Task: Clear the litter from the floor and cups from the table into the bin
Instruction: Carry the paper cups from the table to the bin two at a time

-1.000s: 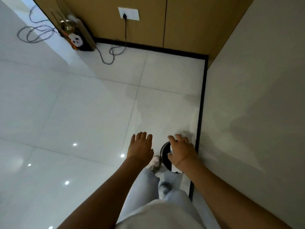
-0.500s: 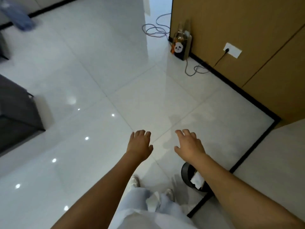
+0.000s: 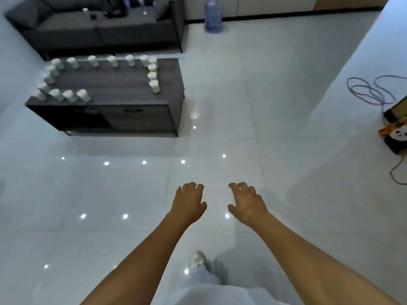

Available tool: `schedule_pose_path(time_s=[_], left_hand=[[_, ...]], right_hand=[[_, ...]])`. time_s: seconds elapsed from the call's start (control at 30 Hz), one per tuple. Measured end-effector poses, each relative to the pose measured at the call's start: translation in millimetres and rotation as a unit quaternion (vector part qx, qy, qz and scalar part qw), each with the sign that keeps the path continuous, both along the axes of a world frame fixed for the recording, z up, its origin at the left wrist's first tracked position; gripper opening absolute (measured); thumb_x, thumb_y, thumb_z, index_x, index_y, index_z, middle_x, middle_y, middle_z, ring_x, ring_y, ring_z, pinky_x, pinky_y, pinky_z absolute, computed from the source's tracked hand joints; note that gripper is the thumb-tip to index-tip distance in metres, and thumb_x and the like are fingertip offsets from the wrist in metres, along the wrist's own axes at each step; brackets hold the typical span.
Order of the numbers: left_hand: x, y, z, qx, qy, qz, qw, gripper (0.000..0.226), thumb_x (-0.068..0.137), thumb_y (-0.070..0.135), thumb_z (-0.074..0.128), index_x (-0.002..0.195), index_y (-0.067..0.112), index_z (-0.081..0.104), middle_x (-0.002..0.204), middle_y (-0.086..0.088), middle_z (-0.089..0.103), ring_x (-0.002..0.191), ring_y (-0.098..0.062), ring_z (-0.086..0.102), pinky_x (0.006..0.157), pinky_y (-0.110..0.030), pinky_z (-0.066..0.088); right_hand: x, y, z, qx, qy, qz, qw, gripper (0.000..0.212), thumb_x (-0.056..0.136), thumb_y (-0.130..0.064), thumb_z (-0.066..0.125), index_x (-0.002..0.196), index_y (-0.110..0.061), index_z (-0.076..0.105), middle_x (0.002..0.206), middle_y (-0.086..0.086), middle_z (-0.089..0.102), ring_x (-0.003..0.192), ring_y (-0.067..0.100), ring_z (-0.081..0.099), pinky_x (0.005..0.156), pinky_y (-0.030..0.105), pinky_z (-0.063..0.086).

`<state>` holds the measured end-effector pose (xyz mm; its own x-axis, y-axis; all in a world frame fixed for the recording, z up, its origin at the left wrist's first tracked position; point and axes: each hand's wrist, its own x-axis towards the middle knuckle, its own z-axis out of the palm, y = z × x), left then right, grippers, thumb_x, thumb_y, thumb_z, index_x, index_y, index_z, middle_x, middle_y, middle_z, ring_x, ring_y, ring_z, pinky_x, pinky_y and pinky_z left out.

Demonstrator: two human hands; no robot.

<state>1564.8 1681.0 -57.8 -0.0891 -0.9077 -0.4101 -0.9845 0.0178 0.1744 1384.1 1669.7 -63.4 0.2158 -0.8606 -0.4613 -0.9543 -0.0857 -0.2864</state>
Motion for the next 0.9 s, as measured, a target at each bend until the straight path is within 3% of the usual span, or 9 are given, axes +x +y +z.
schedule_pose_path(time_s=[0.17, 0.43, 0.9], left_hand=[[116.9, -7.9, 5.1, 0.011, -0.002, 0.094, 0.996, 0.051, 0.094, 0.033, 0.049, 0.140, 0.013, 0.038, 0.138, -0.008, 0.045, 0.128, -0.026, 0.040, 0.112, -0.038, 0.027], [238.2, -44.6, -4.5, 0.014, -0.015, 0.188, 0.982, 0.043, 0.095, 0.030, 0.047, 0.133, 0.012, 0.044, 0.130, -0.006, 0.050, 0.122, -0.025, 0.045, 0.105, -0.034, 0.034], [413.3, -246.9, -7.2, 0.018, -0.020, 0.304, 0.952, 0.041, 0.095, 0.030, 0.045, 0.132, 0.013, 0.045, 0.126, -0.005, 0.051, 0.118, -0.024, 0.046, 0.095, -0.033, 0.038]], right_hand=[[124.2, -40.8, -1.2, -0.003, -0.009, 0.106, 0.994, 0.063, 0.092, -0.035, 0.054, 0.147, -0.023, 0.026, 0.145, 0.006, 0.035, 0.127, 0.028, 0.039, 0.098, 0.040, 0.042], [263.3, -126.0, -5.7, 0.003, -0.002, 0.231, 0.973, 0.060, 0.092, -0.033, 0.053, 0.146, -0.024, 0.028, 0.144, 0.004, 0.037, 0.125, 0.027, 0.041, 0.094, 0.038, 0.042], [465.5, -367.8, -6.4, -0.014, -0.021, 0.335, 0.942, 0.058, 0.093, -0.031, 0.053, 0.145, -0.023, 0.029, 0.142, 0.004, 0.040, 0.123, 0.025, 0.042, 0.094, 0.038, 0.044]])
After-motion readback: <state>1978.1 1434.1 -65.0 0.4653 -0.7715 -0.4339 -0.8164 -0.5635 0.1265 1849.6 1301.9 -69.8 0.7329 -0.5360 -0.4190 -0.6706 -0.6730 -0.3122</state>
